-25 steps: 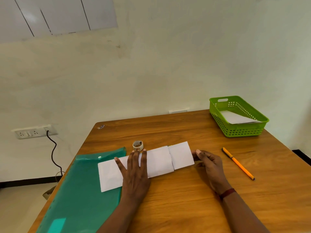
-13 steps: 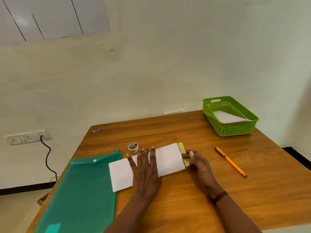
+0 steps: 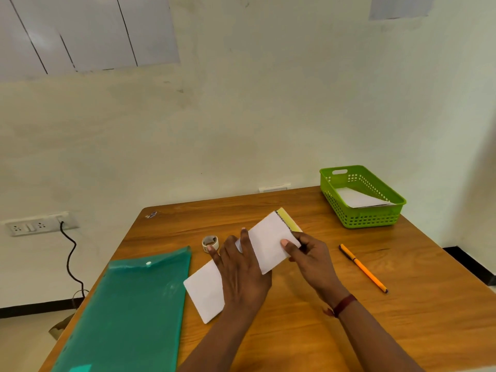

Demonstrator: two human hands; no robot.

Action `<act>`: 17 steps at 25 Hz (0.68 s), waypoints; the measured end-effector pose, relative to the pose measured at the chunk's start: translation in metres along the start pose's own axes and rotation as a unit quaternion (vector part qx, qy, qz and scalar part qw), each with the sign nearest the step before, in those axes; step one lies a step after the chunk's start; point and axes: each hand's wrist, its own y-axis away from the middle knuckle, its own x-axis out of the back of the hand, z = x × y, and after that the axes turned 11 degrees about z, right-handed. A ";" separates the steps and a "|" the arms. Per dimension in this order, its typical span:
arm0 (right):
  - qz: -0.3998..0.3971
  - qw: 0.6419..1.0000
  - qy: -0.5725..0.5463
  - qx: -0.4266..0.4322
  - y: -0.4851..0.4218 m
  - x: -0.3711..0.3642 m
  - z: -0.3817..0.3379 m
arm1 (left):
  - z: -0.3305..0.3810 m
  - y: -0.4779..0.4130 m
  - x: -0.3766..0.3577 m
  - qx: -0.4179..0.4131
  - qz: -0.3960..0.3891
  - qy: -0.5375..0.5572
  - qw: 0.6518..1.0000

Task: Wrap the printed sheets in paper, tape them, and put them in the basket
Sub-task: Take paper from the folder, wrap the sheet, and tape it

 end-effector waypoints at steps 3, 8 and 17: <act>0.022 0.999 -0.035 -0.004 -0.010 -0.006 -0.018 | 0.011 -0.012 0.010 0.037 -0.014 -0.002 0.999; 0.030 0.996 -0.070 0.043 -0.030 -0.013 -0.044 | 0.029 -0.039 0.040 0.106 -0.105 0.098 0.984; 0.010 0.985 -0.009 0.171 -0.025 -0.022 -0.071 | 0.022 -0.093 0.086 0.279 -0.090 0.498 0.816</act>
